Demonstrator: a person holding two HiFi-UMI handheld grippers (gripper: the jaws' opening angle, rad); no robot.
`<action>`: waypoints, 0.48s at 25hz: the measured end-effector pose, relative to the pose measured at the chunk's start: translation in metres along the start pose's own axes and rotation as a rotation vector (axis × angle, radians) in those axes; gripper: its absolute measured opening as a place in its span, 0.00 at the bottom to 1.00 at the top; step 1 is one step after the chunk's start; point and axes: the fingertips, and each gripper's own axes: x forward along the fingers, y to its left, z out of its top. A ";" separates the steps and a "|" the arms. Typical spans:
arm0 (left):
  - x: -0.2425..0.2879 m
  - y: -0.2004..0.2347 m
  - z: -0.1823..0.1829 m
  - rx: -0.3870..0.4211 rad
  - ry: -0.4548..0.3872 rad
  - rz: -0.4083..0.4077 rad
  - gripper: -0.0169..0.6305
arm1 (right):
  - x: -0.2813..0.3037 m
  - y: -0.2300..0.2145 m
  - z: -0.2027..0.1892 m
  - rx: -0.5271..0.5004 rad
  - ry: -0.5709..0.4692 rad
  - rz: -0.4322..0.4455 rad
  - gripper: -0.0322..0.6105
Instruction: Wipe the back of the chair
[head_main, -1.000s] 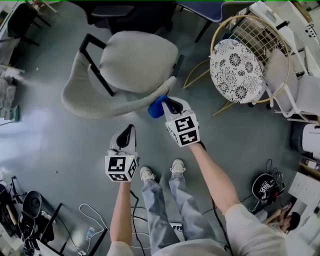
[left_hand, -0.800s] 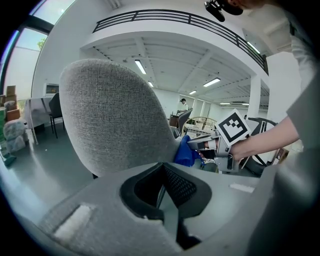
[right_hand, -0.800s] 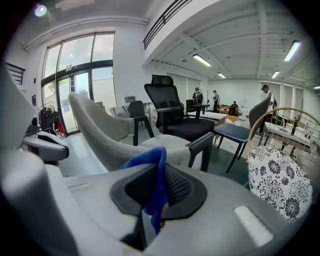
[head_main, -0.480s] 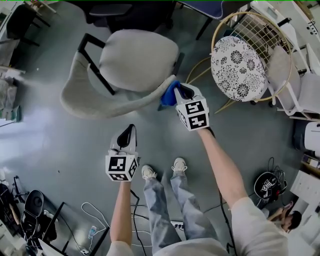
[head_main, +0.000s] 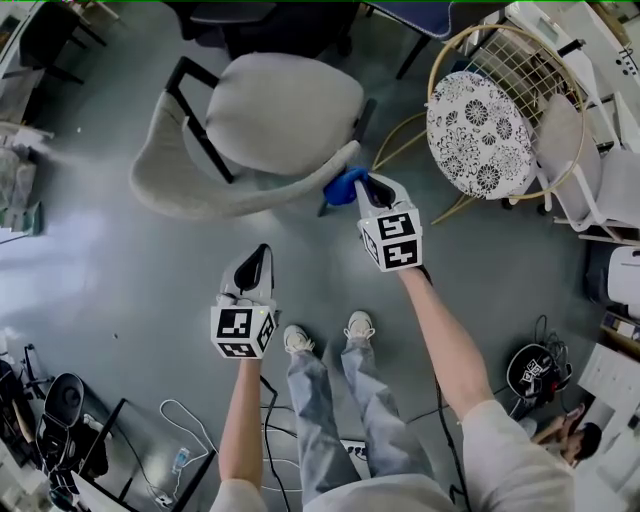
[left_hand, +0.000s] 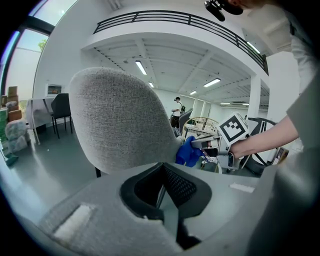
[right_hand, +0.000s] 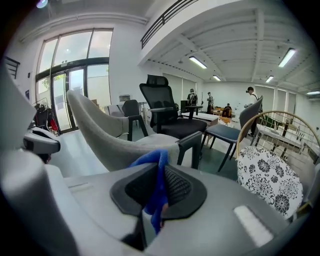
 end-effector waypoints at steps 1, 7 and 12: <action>-0.003 0.000 -0.001 -0.001 -0.002 -0.001 0.03 | -0.005 0.008 -0.004 -0.007 -0.001 0.008 0.10; -0.020 -0.001 -0.002 -0.001 -0.020 -0.005 0.03 | -0.027 0.062 -0.021 -0.020 -0.006 0.063 0.10; -0.040 0.009 -0.009 -0.006 -0.026 0.010 0.03 | -0.028 0.110 -0.020 0.001 -0.020 0.115 0.10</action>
